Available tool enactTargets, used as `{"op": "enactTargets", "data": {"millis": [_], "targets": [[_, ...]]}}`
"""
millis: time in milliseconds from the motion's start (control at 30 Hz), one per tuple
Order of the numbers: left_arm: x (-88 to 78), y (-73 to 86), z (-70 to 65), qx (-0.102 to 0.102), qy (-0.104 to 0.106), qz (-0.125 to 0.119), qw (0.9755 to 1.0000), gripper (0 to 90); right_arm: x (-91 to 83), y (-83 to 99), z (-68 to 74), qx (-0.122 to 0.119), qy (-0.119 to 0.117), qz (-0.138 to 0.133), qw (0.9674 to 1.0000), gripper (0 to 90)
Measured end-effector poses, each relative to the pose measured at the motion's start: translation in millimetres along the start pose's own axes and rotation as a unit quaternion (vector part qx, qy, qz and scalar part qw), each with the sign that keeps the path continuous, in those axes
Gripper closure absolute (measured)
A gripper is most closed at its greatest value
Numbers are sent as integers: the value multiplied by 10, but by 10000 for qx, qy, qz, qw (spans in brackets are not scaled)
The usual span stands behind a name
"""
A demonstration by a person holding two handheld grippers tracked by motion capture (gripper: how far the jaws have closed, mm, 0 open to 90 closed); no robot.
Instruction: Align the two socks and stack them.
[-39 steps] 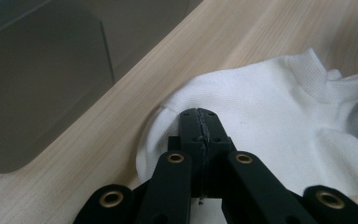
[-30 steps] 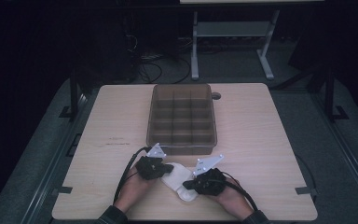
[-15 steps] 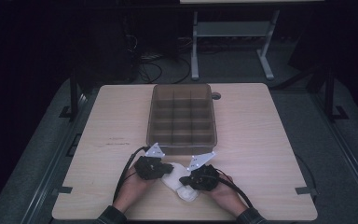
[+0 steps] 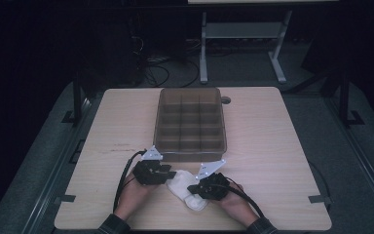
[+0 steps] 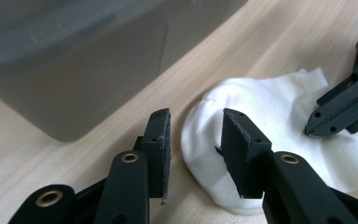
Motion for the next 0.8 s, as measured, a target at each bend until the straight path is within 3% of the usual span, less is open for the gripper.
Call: {"op": "enactTargets", "data": {"millis": [367,667,800], "targets": [[71,30,-50,65,53,123,9999,578,1,3,-1,-14,2,-13,10000,897],[81,29,-58,4,266,161,9995,763,1,3,3,-22,18,-10,10000,897],[81,13,-61,38,299,225,9993,799,1,3,6,-23,22,-9,10000,897]]}}
Point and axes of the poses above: each handheld gripper's, and its own axes: x roughly forward along the jaws, y roughly out of its underside, z roughly to its left, the point moved 1 cm from there along x, roughly forward along the jaws, and after that the axes turned 4 degrees about x, right-handed, at the moved point
